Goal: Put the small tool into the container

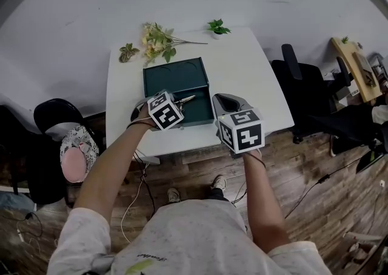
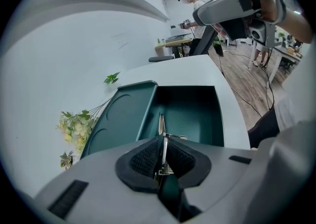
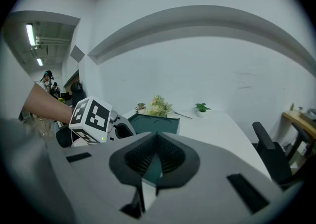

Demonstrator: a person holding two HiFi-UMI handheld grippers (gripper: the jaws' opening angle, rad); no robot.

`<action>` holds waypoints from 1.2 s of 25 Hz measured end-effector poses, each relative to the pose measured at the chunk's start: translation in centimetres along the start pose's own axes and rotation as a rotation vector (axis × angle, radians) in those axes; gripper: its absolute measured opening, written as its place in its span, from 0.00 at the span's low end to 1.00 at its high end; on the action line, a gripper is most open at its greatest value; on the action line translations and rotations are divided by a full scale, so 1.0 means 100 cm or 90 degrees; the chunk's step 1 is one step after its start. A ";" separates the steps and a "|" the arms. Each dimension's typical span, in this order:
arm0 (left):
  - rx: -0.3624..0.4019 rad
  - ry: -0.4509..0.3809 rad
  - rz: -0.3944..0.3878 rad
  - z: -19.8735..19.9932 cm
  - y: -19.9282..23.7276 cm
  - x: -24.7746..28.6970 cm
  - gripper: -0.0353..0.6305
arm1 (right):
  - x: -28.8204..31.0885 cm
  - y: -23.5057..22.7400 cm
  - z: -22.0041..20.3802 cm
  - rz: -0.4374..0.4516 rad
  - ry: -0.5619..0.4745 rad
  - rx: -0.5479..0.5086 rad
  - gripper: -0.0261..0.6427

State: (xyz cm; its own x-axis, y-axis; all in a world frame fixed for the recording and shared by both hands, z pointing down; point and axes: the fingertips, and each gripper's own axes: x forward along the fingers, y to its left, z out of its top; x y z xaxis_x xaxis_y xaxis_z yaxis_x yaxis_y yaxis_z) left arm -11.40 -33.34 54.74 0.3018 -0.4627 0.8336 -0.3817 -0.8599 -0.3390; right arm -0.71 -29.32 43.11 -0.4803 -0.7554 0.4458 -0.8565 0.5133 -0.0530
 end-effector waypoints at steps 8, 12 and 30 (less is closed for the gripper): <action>0.010 0.002 0.022 -0.001 0.004 -0.003 0.18 | -0.003 -0.001 -0.005 -0.005 0.005 0.002 0.05; 0.017 0.006 0.026 -0.003 0.004 -0.006 0.20 | -0.003 0.001 -0.005 -0.004 0.007 0.003 0.05; -0.032 -0.018 -0.021 -0.014 -0.011 -0.021 0.22 | -0.001 0.018 -0.009 -0.004 0.006 0.018 0.05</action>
State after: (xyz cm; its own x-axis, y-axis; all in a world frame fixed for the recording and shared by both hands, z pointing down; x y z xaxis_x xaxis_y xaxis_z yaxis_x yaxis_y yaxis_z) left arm -12.86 -31.15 54.01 0.3393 -0.4409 0.8310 -0.4147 -0.8630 -0.2886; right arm -2.02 -28.00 43.78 -0.4740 -0.7544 0.4541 -0.8641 0.4976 -0.0751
